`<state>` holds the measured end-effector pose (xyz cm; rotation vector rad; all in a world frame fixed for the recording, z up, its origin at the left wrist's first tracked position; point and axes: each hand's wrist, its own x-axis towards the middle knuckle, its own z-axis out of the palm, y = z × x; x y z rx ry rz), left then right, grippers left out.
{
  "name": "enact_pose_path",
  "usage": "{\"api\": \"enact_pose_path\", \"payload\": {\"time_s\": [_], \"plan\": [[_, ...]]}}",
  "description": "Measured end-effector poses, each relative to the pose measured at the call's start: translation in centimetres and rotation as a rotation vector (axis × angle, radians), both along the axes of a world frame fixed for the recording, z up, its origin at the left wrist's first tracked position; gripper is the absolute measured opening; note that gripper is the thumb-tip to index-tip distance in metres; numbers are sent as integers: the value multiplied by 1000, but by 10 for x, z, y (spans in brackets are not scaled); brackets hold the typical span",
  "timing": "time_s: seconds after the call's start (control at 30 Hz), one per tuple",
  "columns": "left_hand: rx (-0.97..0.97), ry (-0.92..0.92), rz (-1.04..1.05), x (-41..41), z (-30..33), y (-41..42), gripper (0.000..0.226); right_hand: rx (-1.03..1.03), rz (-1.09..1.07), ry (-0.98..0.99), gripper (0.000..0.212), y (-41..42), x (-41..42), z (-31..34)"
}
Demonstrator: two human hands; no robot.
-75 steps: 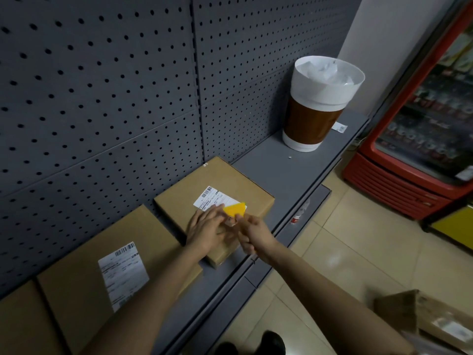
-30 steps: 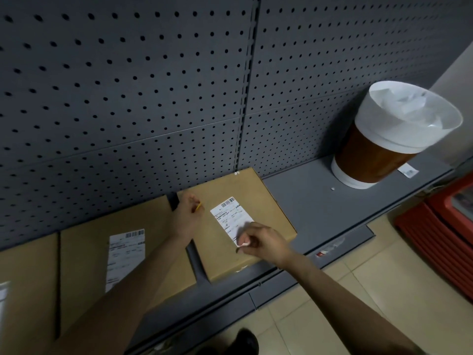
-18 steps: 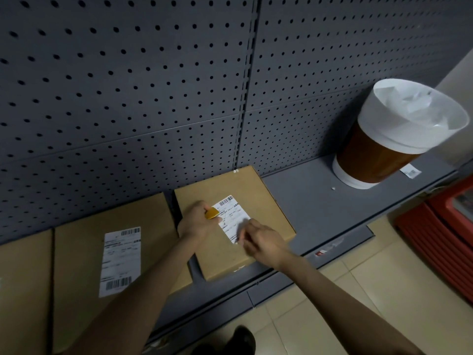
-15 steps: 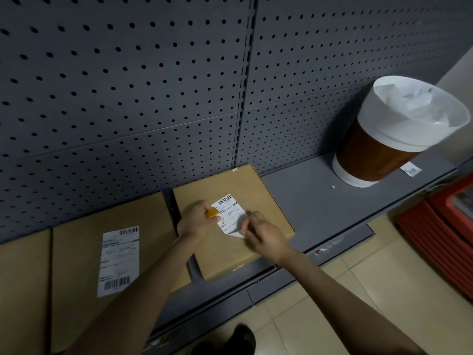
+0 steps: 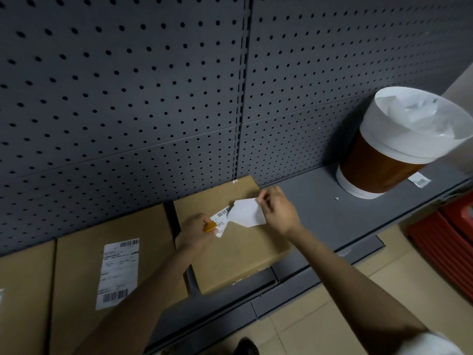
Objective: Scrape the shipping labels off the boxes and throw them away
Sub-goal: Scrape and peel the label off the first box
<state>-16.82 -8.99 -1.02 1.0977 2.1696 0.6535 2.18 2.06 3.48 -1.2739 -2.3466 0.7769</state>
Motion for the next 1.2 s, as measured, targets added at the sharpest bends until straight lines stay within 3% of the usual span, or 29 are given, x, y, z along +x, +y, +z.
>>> {"api": "enact_pose_path", "payload": {"time_s": [0.1,0.17,0.3,0.4,0.6,0.7,0.83,0.93,1.1,1.2], "plan": [[-7,-4,0,0,1,0,19,56,86,-98,16,8,2,4],[-14,-2,8,0,0,0,17,67,37,-50,11,12,-1,3],[-14,4,9,0,-1,-2,16,2,-385,503,18,51,5,56],[-23,-20,-15,-1,0,-3,15,97,-367,606,13,75,27,111],[-6,-32,-37,2,2,-5,17,271,-341,360,9,85,72,96],[-22,-54,-47,1,2,-5,18,101,-355,160,15,80,95,38],[-58,-48,-45,2,4,-6,24,-210,-299,-163,8,62,109,-38],[-60,-39,-36,2,7,-6,21,-410,-259,-344,25,52,110,-72],[-33,-89,14,0,10,-6,22,-491,-140,-548,40,51,103,-60],[18,-111,12,-1,15,-9,18,-581,-108,-570,45,51,93,-39]]}}
